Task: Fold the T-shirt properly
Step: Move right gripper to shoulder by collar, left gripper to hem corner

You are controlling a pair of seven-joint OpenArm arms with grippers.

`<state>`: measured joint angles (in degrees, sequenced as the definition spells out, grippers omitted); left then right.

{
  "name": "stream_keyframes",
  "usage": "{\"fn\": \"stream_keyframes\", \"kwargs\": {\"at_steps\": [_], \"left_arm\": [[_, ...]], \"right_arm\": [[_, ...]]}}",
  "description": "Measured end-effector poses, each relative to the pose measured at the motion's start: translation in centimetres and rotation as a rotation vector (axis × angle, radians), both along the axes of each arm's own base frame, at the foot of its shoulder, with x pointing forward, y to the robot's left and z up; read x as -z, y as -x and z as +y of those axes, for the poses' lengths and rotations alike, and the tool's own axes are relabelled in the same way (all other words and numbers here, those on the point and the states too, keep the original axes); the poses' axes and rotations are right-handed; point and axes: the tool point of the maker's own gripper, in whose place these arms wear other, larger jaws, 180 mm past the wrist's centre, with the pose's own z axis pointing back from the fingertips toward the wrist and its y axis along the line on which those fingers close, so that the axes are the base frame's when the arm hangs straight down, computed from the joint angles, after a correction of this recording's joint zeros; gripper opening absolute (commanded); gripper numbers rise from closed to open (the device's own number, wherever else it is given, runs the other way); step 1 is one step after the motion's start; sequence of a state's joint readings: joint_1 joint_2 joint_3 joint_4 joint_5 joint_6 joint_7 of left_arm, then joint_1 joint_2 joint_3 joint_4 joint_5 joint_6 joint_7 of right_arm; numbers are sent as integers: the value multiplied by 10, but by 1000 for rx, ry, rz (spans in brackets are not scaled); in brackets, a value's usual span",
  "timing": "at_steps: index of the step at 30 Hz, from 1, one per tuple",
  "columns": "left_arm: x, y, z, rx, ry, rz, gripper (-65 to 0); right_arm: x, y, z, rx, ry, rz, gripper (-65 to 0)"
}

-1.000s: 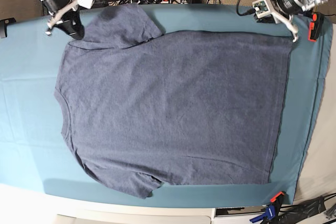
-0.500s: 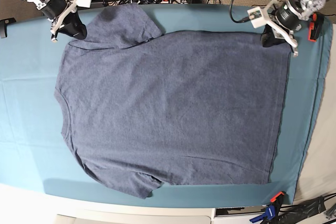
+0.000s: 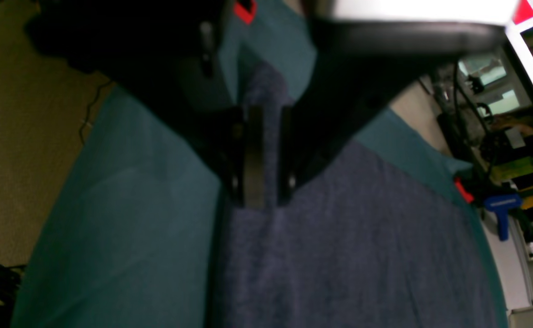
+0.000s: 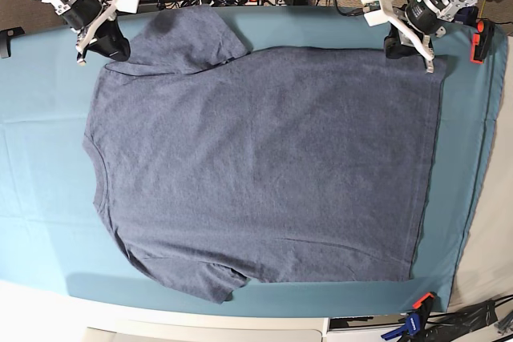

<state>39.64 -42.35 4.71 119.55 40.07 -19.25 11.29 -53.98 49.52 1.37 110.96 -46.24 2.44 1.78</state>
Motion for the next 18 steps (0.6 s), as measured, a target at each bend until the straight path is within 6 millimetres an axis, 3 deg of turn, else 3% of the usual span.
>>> {"fn": "stream_keyframes", "kwargs": {"at_steps": [3,5,10,18], "left_arm": [[9,7,7,-2,-47,55,-556],[13,13,7,13,-56,89,-513],[17,19,17,-20,-103,110,-413],[20,22,21,-71,-93,137,-402]], "right_arm": [[0,-2,-8,35,27,-7,-632],[0,-3,-9,42,32,-8,-594],[11,6,-13,50,59,67,-330],[33,27,-14,108,111,151,-322]]}}
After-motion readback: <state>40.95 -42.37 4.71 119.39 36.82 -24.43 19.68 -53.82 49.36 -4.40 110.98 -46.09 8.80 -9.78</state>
